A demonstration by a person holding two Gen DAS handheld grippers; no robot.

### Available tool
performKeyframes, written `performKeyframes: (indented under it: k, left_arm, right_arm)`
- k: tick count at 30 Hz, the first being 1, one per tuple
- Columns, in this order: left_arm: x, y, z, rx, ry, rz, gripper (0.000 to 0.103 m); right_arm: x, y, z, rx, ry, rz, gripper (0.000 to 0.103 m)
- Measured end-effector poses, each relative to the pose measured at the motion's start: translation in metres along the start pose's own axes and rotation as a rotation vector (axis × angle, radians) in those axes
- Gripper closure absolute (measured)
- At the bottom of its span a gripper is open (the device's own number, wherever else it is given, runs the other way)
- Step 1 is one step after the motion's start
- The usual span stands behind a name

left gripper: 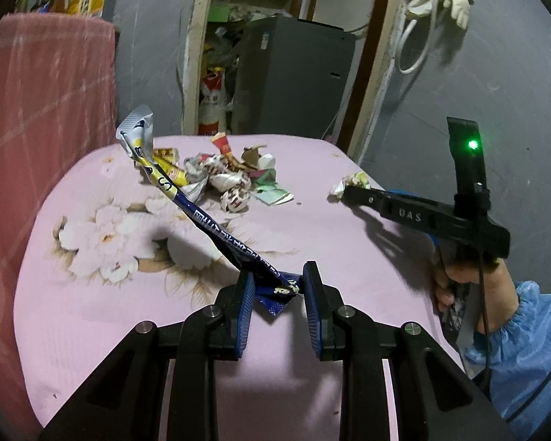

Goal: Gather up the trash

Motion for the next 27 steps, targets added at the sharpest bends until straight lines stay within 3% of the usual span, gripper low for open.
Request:
performKeyframes:
  k: [3,10,20,27]
  left_arm:
    - [0.005,0.001,-0.003,0.023,-0.022,-0.006,0.081]
    - [0.03,0.01,-0.026,0.14,-0.1,-0.014,0.081]
    - [0.075,0.019,-0.073,0.35,-0.125,0.052,0.081]
    - [0.112,0.02,-0.094,0.438,-0.121,0.115,0.081]
  right_arm:
    - [-0.006,0.013,0.003,0.04,-0.007,-0.033,0.087]
    - [-0.018,0.079,-0.018,0.27,0.035,-0.033,0.087]
    - [-0.013,0.178,-0.038,0.583,0.094,0.128,0.087]
    - [0.01,0.218,-0.035,0.685,0.081,0.271,0.087]
Point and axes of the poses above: each gripper's, at about its wrist camera, not at the fingertips, and y roughly against the way its jaws point, x to its right, z to its underside, the point moved 7 cm from there along -y, roughly the way its jaws point, and after that the axes turned 7 degrees about y, right-handed, at the moved point
